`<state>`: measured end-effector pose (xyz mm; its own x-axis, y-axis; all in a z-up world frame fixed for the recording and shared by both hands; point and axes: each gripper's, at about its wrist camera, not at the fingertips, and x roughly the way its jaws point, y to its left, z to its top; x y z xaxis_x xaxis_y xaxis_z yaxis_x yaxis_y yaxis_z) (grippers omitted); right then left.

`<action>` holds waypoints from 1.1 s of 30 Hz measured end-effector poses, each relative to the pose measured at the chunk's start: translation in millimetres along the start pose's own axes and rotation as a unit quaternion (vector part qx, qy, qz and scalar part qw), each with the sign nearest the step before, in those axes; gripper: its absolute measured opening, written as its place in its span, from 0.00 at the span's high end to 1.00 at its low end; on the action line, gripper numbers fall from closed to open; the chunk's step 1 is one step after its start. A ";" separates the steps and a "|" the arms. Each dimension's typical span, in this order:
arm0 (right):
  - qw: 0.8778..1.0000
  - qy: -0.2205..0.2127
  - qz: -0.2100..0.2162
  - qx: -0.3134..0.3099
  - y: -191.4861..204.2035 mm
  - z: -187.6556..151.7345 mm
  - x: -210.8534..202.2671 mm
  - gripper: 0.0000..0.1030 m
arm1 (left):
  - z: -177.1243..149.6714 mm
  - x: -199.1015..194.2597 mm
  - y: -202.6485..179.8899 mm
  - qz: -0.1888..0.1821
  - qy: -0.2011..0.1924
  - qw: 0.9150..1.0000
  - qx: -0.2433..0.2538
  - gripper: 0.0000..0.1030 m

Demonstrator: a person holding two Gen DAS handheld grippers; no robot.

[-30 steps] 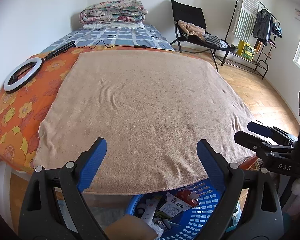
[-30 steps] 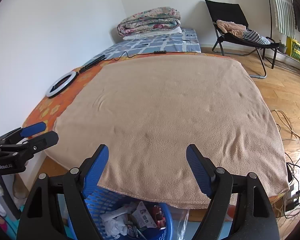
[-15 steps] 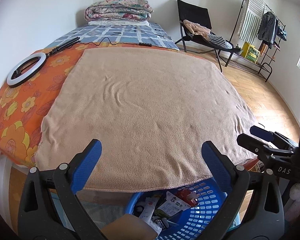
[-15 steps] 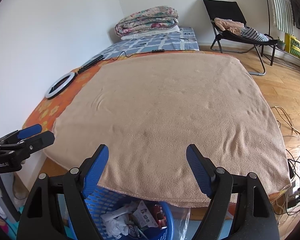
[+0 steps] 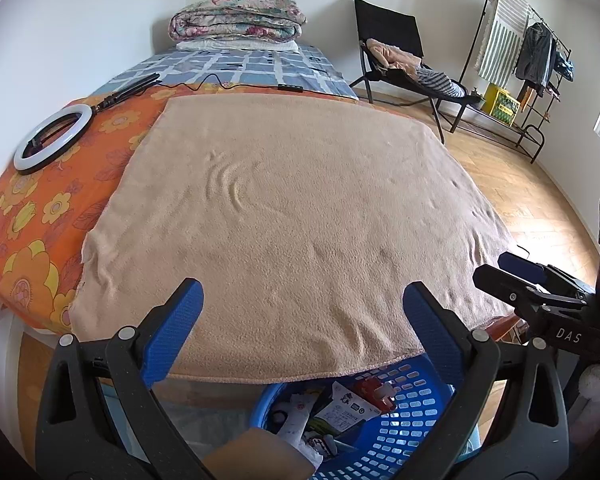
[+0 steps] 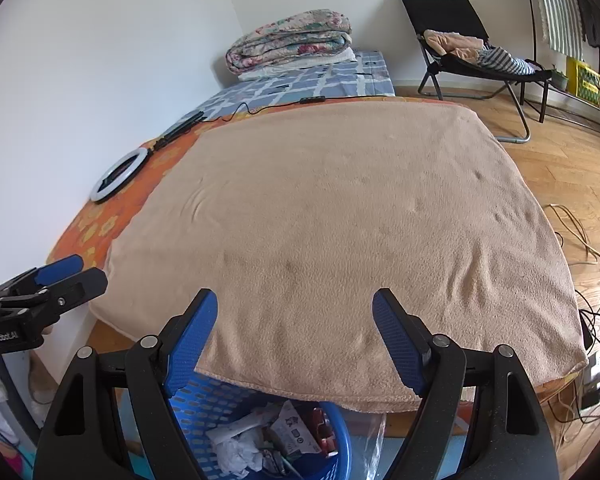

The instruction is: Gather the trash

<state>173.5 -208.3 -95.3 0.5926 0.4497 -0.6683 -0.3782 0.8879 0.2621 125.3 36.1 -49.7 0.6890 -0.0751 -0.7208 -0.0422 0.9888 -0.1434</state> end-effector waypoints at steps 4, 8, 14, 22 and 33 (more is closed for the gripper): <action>1.000 0.000 0.001 0.001 0.3 0.1 0.5 0.22 | -0.1 0.1 -0.1 0.000 0.000 1.000 -0.001 0.01; 1.000 0.002 0.001 0.001 0.4 -0.5 1.3 0.22 | -0.6 -0.2 -0.9 -0.002 -0.001 1.000 -0.001 0.01; 1.000 0.001 0.001 0.003 -0.1 -0.8 1.7 0.22 | -0.6 0.0 -0.3 -0.002 0.000 1.000 -0.002 0.01; 1.000 0.004 0.002 0.003 2.0 -2.7 2.8 0.22 | -2.2 -1.3 -7.5 -0.004 0.000 1.000 0.003 0.01; 1.000 0.006 0.003 0.006 2.8 -2.6 3.9 0.22 | -2.1 -0.7 -9.6 -0.005 0.000 1.000 0.001 0.01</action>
<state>172.8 -204.3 -98.9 0.5811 0.4542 -0.6753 -0.3736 0.8860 0.2745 123.7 26.4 -49.3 0.6894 -0.0844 -0.7194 -0.0340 0.9883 -0.1485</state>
